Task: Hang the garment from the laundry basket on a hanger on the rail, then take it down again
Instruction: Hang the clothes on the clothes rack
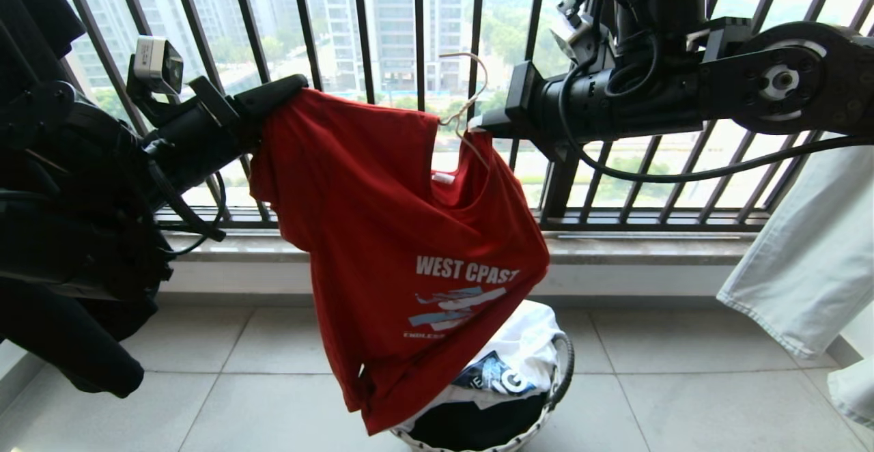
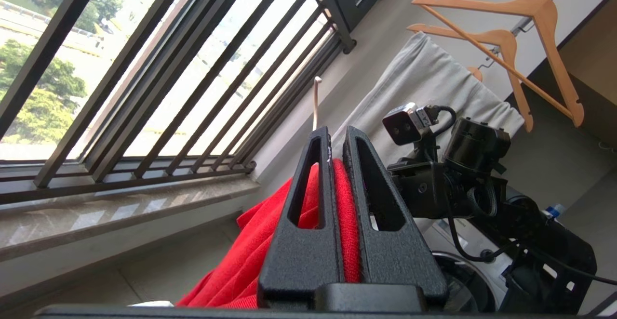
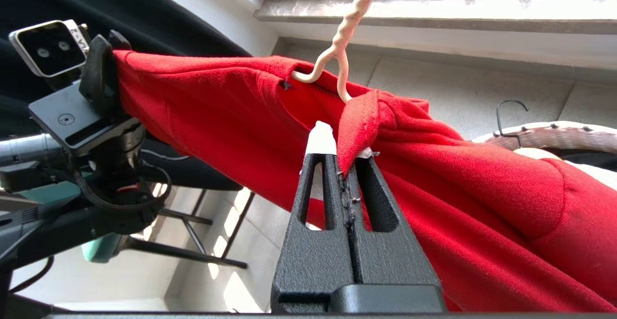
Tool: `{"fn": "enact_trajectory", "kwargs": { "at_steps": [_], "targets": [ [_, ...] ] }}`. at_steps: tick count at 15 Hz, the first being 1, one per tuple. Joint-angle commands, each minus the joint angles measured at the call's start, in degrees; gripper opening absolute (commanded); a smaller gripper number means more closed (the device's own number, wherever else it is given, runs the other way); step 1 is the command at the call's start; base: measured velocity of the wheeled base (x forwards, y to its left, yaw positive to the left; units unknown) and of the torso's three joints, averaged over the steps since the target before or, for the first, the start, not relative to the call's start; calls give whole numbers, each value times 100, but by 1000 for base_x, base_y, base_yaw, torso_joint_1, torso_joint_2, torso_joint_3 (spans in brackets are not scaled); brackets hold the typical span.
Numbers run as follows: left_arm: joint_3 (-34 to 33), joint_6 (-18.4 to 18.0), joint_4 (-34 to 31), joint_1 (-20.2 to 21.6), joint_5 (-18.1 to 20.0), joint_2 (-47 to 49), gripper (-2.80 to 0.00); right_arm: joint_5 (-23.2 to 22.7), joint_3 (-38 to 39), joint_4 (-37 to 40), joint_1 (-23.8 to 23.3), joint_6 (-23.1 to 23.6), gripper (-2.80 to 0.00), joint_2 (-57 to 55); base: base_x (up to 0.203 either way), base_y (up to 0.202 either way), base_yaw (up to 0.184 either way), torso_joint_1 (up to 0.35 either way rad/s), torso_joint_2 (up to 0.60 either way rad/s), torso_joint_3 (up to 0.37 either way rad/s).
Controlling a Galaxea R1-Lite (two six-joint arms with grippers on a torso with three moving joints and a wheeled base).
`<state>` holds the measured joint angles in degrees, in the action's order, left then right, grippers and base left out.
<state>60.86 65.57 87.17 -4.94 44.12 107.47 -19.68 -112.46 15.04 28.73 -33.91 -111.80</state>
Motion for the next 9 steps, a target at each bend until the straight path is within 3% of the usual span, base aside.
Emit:
{"fn": "enact_trajectory", "kwargs": {
  "at_steps": [1,4,9],
  "targets": [
    [49,35,49,-160,-66,86,-280,170,4,-29,62,93,-280,-95,0,0,0,0,0,0],
    [277,35,49,-428,-325,123,-280,261,2,-270,54,134,-280,32,0,0,0,0,0,0],
    [909,61,49,-677,-369,-124,-280,414,-18,-349,52,368,-280,512,0,0,0,0,0,0]
  ]
}}
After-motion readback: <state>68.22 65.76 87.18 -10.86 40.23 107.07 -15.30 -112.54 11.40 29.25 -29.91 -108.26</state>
